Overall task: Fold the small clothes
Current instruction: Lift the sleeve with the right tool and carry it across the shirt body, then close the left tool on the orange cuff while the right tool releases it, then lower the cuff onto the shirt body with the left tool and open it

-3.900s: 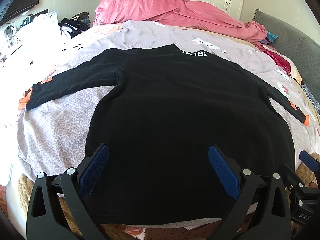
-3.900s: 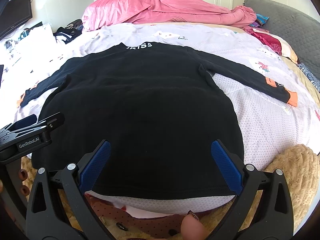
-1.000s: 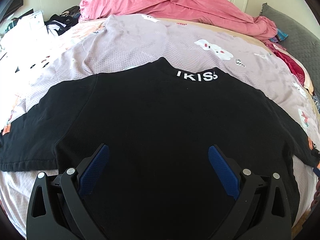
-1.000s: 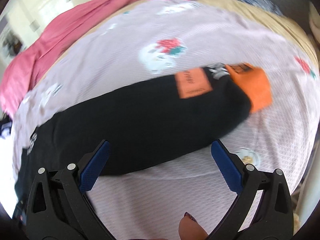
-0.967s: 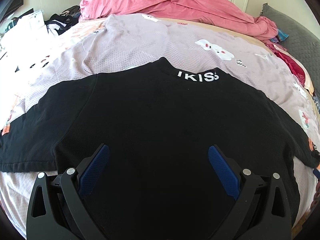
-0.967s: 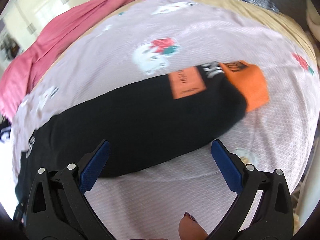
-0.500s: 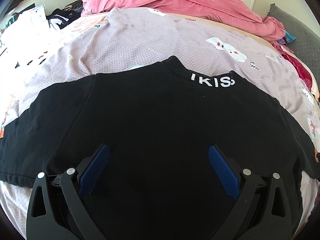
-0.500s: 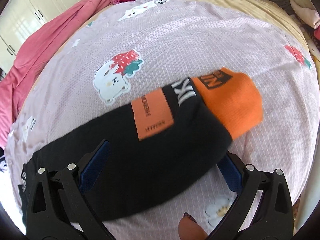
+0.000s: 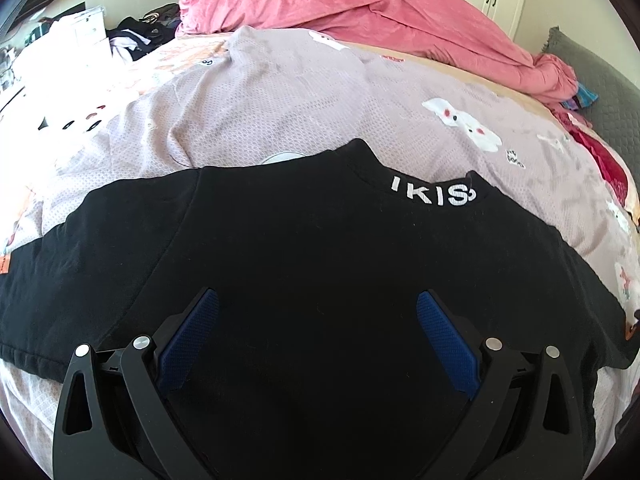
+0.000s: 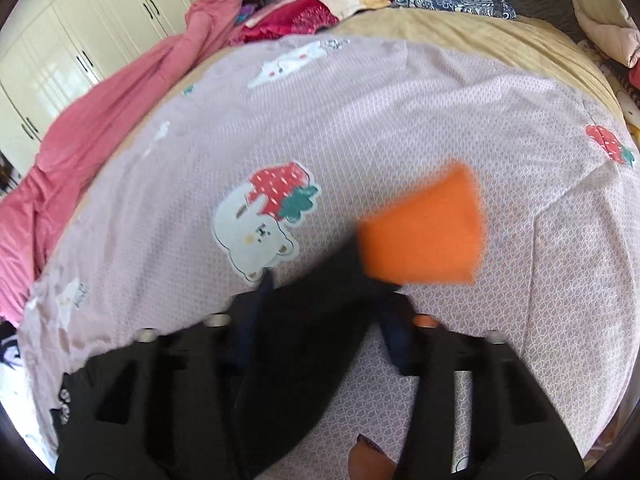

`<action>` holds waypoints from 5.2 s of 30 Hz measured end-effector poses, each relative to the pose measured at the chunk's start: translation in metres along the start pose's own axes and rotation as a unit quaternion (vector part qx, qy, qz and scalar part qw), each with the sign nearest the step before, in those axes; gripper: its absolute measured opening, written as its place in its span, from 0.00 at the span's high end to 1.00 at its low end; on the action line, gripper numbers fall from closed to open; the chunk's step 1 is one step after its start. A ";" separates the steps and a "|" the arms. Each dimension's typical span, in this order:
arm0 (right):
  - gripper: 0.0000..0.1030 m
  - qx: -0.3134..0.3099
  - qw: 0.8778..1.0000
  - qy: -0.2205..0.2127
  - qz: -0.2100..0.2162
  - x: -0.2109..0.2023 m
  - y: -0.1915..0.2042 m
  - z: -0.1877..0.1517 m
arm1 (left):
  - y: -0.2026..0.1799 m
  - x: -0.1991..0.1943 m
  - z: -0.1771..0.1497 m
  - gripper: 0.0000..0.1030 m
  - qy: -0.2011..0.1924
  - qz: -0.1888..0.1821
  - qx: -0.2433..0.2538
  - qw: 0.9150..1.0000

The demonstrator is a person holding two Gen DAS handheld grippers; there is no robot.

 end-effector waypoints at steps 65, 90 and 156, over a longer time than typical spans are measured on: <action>0.91 -0.515 0.795 0.062 0.315 -0.147 0.220 -0.367 | 0.129 -0.044 -0.045 0.04 -0.011 -0.150 -0.177 0.973; 0.45 -0.417 0.831 0.145 0.339 -0.150 0.146 -0.277 | 0.059 -0.021 -0.051 0.05 0.016 -0.250 -0.165 0.954; 0.27 -0.414 0.870 0.154 0.219 -0.103 0.131 -0.250 | 0.053 -0.057 -0.061 0.22 -0.047 -0.087 -0.016 0.995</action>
Point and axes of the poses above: each gripper's, at about its wrist camera, not at the fingertips, and x roughly the way its jaws point, y to its left, z to its top, the point moved 3 cm from there along x, roughly the way its jaws point, and after that the axes turned 14 degrees about x, right-handed, at the moved point
